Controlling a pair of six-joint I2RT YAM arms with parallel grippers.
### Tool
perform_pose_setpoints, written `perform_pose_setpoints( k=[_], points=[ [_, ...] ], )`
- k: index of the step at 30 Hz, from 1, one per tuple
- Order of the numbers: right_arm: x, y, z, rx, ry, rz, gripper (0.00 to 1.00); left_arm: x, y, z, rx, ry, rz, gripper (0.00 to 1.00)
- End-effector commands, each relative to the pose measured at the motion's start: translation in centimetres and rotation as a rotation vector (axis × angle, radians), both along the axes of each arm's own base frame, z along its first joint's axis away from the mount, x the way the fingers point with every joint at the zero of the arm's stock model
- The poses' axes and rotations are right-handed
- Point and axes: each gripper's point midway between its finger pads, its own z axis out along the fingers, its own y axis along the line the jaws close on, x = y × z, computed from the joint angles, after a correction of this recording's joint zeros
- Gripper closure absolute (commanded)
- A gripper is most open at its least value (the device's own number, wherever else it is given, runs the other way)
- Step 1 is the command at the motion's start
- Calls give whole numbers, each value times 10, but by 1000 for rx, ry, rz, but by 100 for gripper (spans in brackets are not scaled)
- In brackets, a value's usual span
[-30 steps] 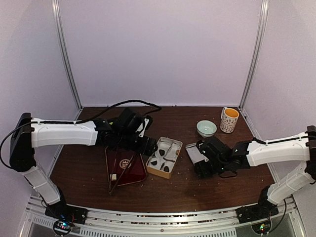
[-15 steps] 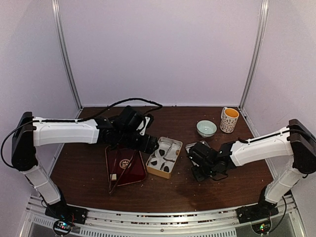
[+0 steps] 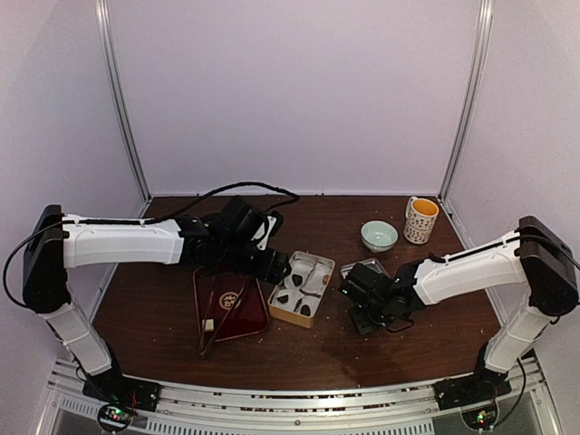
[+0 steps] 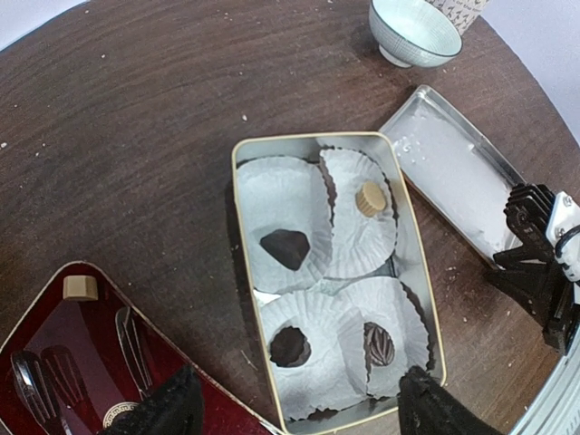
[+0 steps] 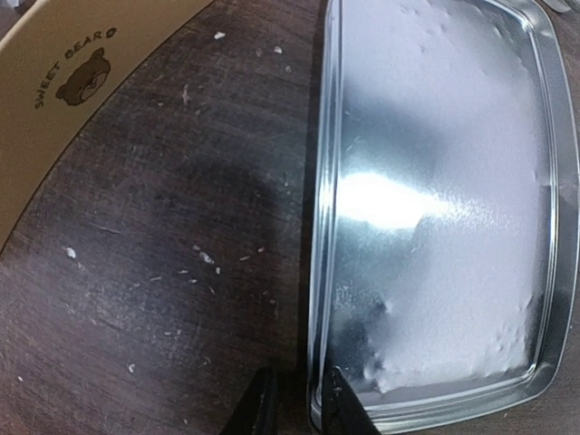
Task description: Pack the chocolate
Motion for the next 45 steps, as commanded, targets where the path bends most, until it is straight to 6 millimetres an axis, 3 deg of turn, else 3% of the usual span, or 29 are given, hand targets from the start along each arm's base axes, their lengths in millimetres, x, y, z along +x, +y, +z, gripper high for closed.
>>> perform_pose_setpoints(
  k=[1, 7, 10, 18, 26, 36, 40, 45],
  points=[
    [6, 0, 5, -13, -33, -13, 85, 9, -4, 10, -16, -24, -3, 24],
    [8, 3, 6, -1, -39, -15, 89, 8, -5, 11, -16, -21, -9, 25],
    [9, 4, 6, -11, -41, -14, 99, 7, -5, 10, -23, -9, -6, 25],
    [16, -8, 48, 48, -153, -69, 100, 12, -3, -6, -28, 68, 12, 27],
    [17, -14, 102, 143, -237, -84, 100, 16, -17, -23, -56, 166, -9, 48],
    [7, -4, 159, 357, -290, -26, 100, 38, -9, -37, 30, 170, 70, 80],
    [2, -3, 178, 435, -310, -13, 100, 42, -8, -39, 41, 166, 81, 100],
    [-5, -2, 198, 545, -341, 11, 100, 50, -1, -49, 96, 164, 117, 100]
  ],
)
